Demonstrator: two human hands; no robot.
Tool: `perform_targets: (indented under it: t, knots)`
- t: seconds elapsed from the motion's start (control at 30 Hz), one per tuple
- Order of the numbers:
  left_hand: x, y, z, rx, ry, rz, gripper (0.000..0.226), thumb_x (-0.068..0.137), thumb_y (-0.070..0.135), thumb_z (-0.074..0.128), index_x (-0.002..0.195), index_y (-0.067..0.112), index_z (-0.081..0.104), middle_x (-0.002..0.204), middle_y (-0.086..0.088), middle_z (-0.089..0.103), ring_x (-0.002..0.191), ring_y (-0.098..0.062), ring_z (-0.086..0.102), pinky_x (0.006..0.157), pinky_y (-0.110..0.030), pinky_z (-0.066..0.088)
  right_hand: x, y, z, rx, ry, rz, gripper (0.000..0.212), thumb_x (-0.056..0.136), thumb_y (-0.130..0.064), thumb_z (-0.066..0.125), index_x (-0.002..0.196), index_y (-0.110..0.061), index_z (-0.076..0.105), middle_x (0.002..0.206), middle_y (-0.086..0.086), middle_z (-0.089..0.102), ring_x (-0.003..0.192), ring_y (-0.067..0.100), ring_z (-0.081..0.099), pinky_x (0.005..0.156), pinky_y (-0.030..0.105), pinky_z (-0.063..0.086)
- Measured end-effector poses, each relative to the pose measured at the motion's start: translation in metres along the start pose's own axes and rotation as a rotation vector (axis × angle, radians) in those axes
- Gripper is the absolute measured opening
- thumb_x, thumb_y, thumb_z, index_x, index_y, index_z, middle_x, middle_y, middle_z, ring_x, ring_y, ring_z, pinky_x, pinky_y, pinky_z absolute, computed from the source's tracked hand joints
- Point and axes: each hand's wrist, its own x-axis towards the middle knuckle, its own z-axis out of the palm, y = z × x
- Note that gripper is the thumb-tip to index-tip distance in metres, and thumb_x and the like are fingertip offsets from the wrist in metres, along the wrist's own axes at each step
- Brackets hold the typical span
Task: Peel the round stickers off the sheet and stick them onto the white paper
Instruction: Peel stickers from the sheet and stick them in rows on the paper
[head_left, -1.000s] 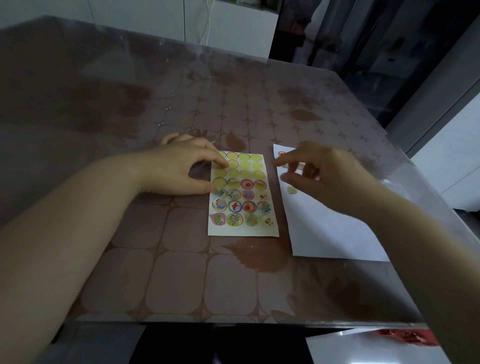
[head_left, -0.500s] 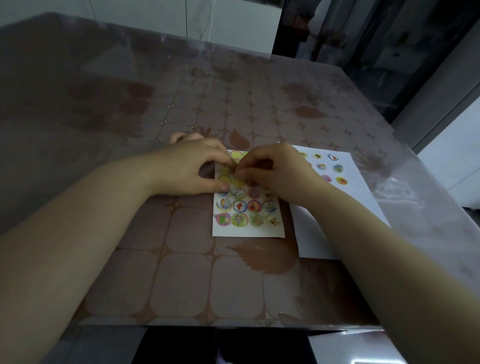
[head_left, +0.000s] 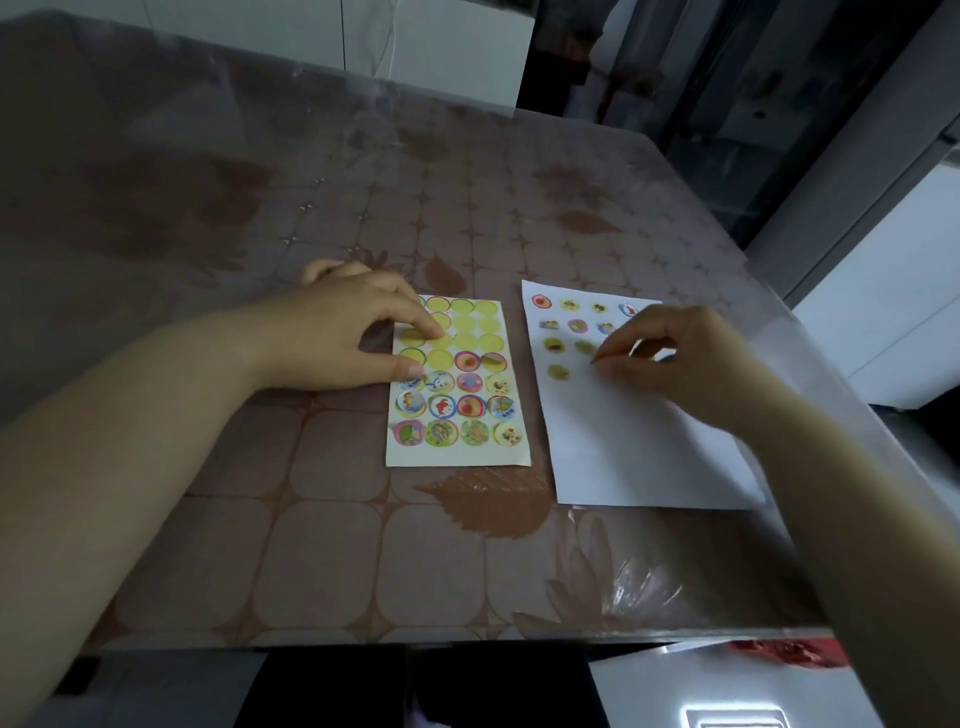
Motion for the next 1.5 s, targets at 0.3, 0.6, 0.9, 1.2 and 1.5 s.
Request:
perform_targets:
  t: [0.3,0.6,0.9,1.2,1.5]
  knots:
    - [0.0,-0.003,0.002,-0.021,-0.005,-0.003,0.058,0.055,0.076,0.034,0.107,0.055,0.05,0.114,0.026,0.043,0.113,-0.001,0.034,0.1,-0.023,0.005,-0.003,0.013,0.012,0.034,0.077,-0.077,0.018,0.074,-0.018,0.075,0.072,-0.035,0.07,0.084,-0.012,0.062,0.078,0.007,0.055,0.067,0.006,0.041]
    - [0.0,-0.002,0.003,-0.024,-0.01,-0.003,0.061,0.055,0.076,0.033,0.109,0.053,0.051,0.117,0.025,0.044,0.115,0.0,0.033,0.099,-0.022,0.003,-0.009,0.006,0.009,-0.142,-0.006,-0.104,0.012,0.082,-0.021,0.067,0.091,-0.021,0.075,0.086,-0.012,0.058,0.072,0.007,0.055,0.065,0.001,0.035]
    - [0.0,0.0,0.002,-0.022,0.001,-0.002,0.061,0.057,0.073,0.037,0.111,0.048,0.053,0.118,0.023,0.045,0.116,-0.002,0.034,0.096,-0.019,0.003,-0.028,-0.004,-0.005,-0.368,-0.131,-0.117,0.034,0.091,-0.026,0.049,0.123,-0.03,0.058,0.123,-0.005,0.06,0.102,0.016,0.06,0.087,0.023,0.044]
    - [0.0,-0.001,0.004,-0.042,0.015,0.028,0.056,0.062,0.068,0.041,0.112,0.046,0.052,0.115,0.026,0.044,0.111,0.005,0.028,0.099,-0.024,0.005,0.01,-0.048,0.018,-0.125,-0.091,-0.173,0.014,0.081,-0.028,0.066,0.094,-0.027,0.072,0.09,-0.013,0.065,0.075,0.004,0.06,0.074,0.023,0.052]
    - [0.002,0.004,0.005,-0.061,0.001,0.05,0.062,0.061,0.068,0.034,0.113,0.041,0.054,0.117,0.025,0.046,0.117,0.001,0.033,0.098,-0.028,0.013,0.026,-0.064,0.063,-0.071,-0.051,-0.144,0.009,0.081,-0.031,0.065,0.079,-0.029,0.074,0.067,-0.018,0.056,0.064,0.0,0.055,0.064,0.025,0.046]
